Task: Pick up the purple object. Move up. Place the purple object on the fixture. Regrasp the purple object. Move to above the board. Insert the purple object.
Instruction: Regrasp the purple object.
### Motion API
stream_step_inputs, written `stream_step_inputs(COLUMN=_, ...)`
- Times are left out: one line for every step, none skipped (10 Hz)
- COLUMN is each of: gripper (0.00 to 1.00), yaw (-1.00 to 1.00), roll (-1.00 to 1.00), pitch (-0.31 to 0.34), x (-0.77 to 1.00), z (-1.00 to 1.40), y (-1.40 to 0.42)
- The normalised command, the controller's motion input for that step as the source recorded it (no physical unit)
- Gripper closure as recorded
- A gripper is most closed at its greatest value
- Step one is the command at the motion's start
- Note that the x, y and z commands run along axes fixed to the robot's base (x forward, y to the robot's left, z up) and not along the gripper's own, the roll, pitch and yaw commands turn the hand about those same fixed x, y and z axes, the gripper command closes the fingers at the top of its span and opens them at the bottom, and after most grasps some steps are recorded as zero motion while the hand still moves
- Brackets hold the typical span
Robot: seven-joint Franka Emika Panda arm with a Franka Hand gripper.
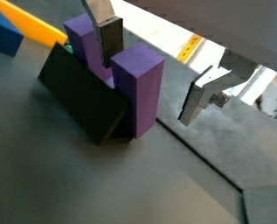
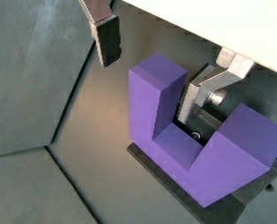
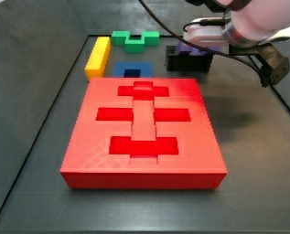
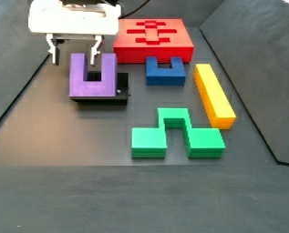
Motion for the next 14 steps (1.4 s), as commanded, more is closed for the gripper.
stream_step_inputs(gripper=0.00, yaw=0.05, roll=0.00, pitch=0.000, x=0.05, z=0.00, y=0.03)
stream_step_inputs(gripper=0.00, yaw=0.00, roll=0.05, pitch=0.000, x=0.00, z=-0.05, y=0.00)
stream_step_inputs(gripper=0.00, yaw=0.00, roll=0.09, pitch=0.011, x=0.00, z=-0.05, y=0.00)
stream_step_inputs(gripper=0.00, yaw=0.00, roll=0.00, pitch=0.000, x=-0.03, z=-0.03, y=0.00)
stream_step_inputs(gripper=0.00, yaw=0.09, roll=0.00, pitch=-0.331, x=-0.27, z=0.00, y=0.00)
stream_step_inputs(gripper=1.00, yaw=0.00, roll=0.00, pitch=0.000, x=0.00, z=0.00, y=0.00)
stream_step_inputs(gripper=1.00, yaw=0.00, roll=0.00, pitch=0.000, x=0.00, z=0.00, y=0.00)
stream_step_inputs(gripper=1.00, yaw=0.00, roll=0.00, pitch=0.000, x=0.00, z=0.00, y=0.00)
stream_step_inputs(gripper=1.00, yaw=0.00, roll=0.00, pitch=0.000, x=0.00, z=0.00, y=0.00)
stream_step_inputs(gripper=1.00, yaw=0.00, roll=0.00, pitch=0.000, x=0.00, z=0.00, y=0.00)
stream_step_inputs(gripper=1.00, yaw=0.00, roll=0.00, pitch=0.000, x=0.00, z=0.00, y=0.00)
stream_step_inputs(gripper=1.00, yaw=0.00, roll=0.00, pitch=0.000, x=0.00, z=0.00, y=0.00)
stream_step_inputs(gripper=1.00, yaw=0.00, roll=0.00, pitch=0.000, x=0.00, z=0.00, y=0.00)
stream_step_inputs(gripper=1.00, yaw=0.00, roll=0.00, pitch=0.000, x=0.00, z=0.00, y=0.00)
